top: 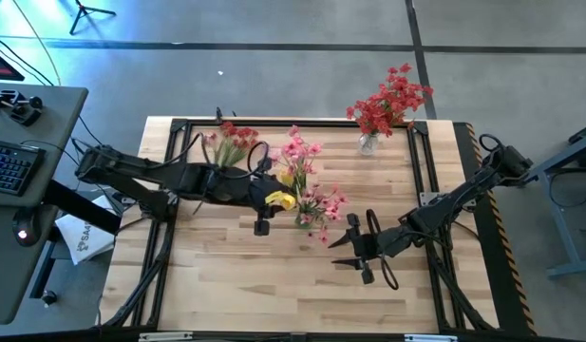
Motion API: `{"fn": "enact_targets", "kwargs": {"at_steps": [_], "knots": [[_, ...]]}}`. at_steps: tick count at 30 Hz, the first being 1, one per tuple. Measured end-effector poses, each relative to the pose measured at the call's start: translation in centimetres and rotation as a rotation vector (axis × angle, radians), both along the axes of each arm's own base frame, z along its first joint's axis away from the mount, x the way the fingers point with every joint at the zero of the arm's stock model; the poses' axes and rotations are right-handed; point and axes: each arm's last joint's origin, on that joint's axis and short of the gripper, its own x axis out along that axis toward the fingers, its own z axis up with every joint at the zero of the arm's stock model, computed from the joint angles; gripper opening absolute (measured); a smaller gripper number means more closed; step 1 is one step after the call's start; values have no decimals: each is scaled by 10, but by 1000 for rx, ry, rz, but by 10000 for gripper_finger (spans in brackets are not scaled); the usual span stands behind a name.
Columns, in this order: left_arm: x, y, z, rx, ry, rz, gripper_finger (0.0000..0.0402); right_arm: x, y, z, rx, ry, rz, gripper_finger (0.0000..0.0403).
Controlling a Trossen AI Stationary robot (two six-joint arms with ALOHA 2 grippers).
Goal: Sort flowers into vase by color
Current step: Put the yellow tulip into the green vase
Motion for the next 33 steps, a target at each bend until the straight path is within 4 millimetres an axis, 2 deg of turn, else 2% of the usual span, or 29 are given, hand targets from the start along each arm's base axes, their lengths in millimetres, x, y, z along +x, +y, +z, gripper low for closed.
{"fn": "enact_targets", "kwargs": {"at_steps": [5,7,11,13,18,24,33], "knots": [[-2,-1,6,-2,-46,-7,133,0,0,0,0,0,0,177],[2,1,3,21,-34,-6,105,0,0,0,0,0,0,177],[14,10,-9,3,6,36,25,0,0,1,2,-5,0,177],[19,13,-17,-4,35,48,9,0,0,1,3,-7,0,177],[32,17,-31,-49,71,33,17,0,0,1,3,-8,-1,177],[29,19,-30,-56,80,43,26,0,0,1,2,-8,-1,177],[15,20,-3,-89,180,-15,131,0,0,1,-7,-10,3,177]]}}
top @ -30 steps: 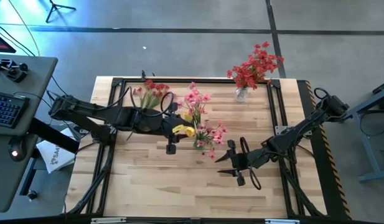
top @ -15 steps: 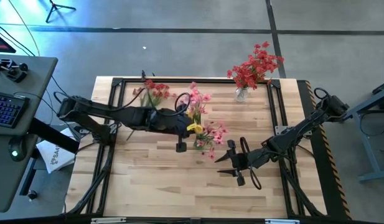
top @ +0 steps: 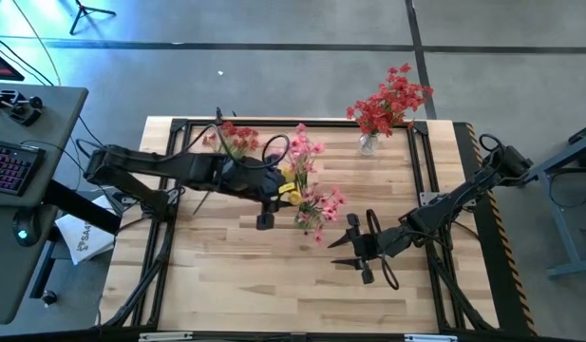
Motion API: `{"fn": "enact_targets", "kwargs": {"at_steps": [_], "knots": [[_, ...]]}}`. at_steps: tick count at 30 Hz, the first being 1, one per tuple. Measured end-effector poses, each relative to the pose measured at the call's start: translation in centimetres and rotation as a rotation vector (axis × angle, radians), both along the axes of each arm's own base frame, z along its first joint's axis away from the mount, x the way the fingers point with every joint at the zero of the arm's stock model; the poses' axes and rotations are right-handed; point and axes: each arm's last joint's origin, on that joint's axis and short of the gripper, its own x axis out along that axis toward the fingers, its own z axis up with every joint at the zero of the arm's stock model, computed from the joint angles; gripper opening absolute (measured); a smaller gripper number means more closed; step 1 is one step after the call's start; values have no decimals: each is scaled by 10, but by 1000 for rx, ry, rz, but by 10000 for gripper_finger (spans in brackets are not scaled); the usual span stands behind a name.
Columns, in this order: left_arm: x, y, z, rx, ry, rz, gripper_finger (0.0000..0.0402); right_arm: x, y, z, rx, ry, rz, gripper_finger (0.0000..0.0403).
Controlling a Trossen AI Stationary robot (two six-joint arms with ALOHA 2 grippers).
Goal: Sort flowers into vase by color
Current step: Put the yellow tulip into the green vase, then put the red flowers into the transparent vase
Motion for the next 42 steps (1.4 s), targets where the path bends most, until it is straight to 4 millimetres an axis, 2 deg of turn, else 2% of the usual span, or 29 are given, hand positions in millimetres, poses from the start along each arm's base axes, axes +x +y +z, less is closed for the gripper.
{"fn": "enact_targets", "kwargs": {"at_steps": [4,9,16,20,22,28,36,42], "knots": [[-8,-5,11,-15,67,-17,157,0,0,0,2,1,-1,177],[-22,-11,19,-56,193,4,161,0,0,0,3,2,-1,177],[-48,-16,7,-132,474,166,161,0,0,0,1,5,-1,177],[-64,-23,-5,-9,557,313,161,0,-1,-1,-7,11,-10,177],[-74,-24,-18,57,568,373,161,-1,-2,-2,-16,19,-35,177],[-104,-11,-67,-41,560,603,161,-2,-4,-6,-33,47,-90,177],[-147,35,-138,-174,560,994,161,-2,-4,-6,-48,43,-83,177],[-162,66,-181,-235,578,1164,161,1,-8,-5,-40,41,-103,177]]}}
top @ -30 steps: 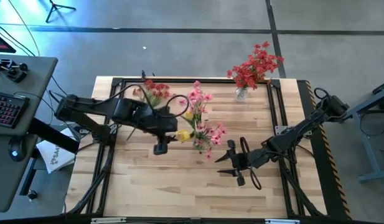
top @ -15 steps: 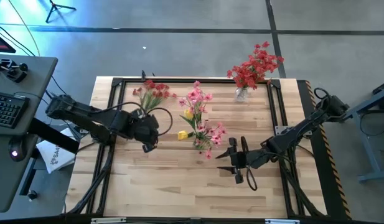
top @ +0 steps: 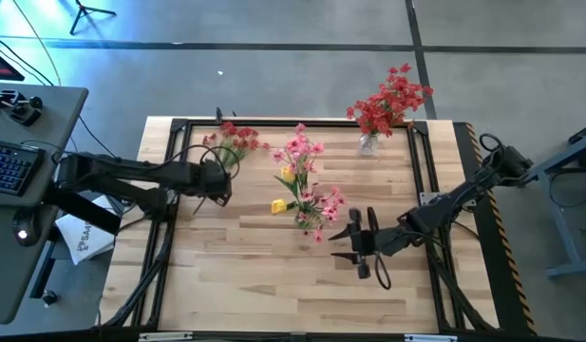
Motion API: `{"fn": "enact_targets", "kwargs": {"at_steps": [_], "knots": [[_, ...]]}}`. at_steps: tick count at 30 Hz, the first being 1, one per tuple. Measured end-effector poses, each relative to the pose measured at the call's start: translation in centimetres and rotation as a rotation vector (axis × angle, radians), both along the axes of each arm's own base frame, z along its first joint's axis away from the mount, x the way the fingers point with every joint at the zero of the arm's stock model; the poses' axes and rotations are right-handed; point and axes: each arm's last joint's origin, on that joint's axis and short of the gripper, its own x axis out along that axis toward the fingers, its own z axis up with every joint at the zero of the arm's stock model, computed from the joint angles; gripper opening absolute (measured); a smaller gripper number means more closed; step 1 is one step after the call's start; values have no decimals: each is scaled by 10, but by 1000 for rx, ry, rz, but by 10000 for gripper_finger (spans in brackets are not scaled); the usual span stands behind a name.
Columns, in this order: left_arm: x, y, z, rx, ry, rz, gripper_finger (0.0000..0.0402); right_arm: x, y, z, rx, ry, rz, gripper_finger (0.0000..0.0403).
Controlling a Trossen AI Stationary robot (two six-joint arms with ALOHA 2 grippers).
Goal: Sort flowers into vase by color
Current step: Put the red flowers into the transparent vase
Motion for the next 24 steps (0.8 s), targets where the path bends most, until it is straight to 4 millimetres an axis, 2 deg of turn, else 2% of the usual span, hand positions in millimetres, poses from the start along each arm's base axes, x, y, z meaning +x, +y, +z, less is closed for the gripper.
{"fn": "enact_targets", "kwargs": {"at_steps": [6,13,19,22,24], "knots": [[-8,21,-27,-22,28,62,164,5,-8,0,20,0,-44,177],[-12,31,-45,-84,52,90,148,6,-11,0,22,0,-54,177],[-12,33,-54,-130,86,71,76,6,-11,0,24,1,-52,177],[-9,32,-52,-129,67,28,20,6,-11,0,23,2,-52,177],[-5,31,-45,-106,35,-20,9,6,-11,0,20,2,-54,177]]}}
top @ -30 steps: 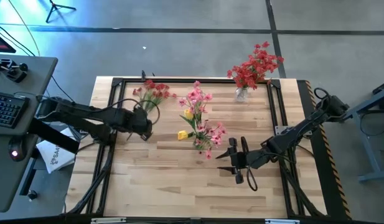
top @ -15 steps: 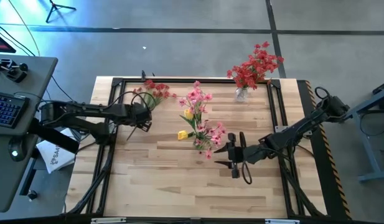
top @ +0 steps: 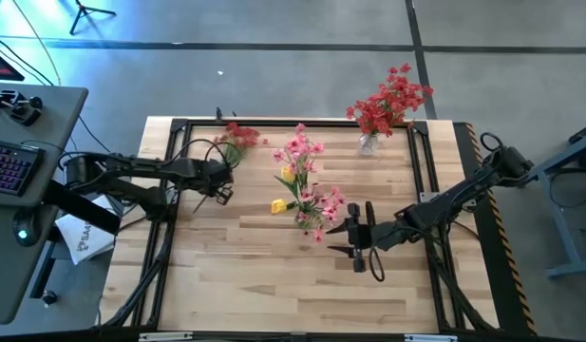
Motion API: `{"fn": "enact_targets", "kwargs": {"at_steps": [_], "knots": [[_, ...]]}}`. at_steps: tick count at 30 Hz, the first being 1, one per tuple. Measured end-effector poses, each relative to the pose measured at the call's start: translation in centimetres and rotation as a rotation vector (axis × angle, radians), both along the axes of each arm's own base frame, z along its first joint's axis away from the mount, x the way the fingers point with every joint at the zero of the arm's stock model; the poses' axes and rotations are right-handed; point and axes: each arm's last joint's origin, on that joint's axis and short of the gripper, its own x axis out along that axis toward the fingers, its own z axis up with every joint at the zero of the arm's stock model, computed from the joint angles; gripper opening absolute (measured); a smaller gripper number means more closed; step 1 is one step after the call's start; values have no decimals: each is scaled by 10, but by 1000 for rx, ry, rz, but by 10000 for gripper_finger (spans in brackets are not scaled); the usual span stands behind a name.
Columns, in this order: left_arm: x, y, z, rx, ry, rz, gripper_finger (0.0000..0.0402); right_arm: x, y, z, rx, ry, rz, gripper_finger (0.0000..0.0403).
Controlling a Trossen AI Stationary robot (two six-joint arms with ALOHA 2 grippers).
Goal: Sort flowers into vase by color
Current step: Put the red flowers into the transparent vase
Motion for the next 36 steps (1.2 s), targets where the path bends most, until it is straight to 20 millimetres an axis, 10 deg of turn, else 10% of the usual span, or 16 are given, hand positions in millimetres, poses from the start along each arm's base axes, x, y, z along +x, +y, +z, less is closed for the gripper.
{"fn": "enact_targets", "kwargs": {"at_steps": [12,20,26,36], "knots": [[23,-9,150,548,-352,-275,1,13,-5,-20,17,75,0,177],[28,-55,243,890,-949,-726,1,-14,1,34,-54,-192,8,177],[47,-86,263,1003,-1258,-957,0,-21,-16,85,-118,-516,-74,177],[112,-104,283,1142,-1102,-1112,0,-8,-46,174,-287,-557,-133,271]]}}
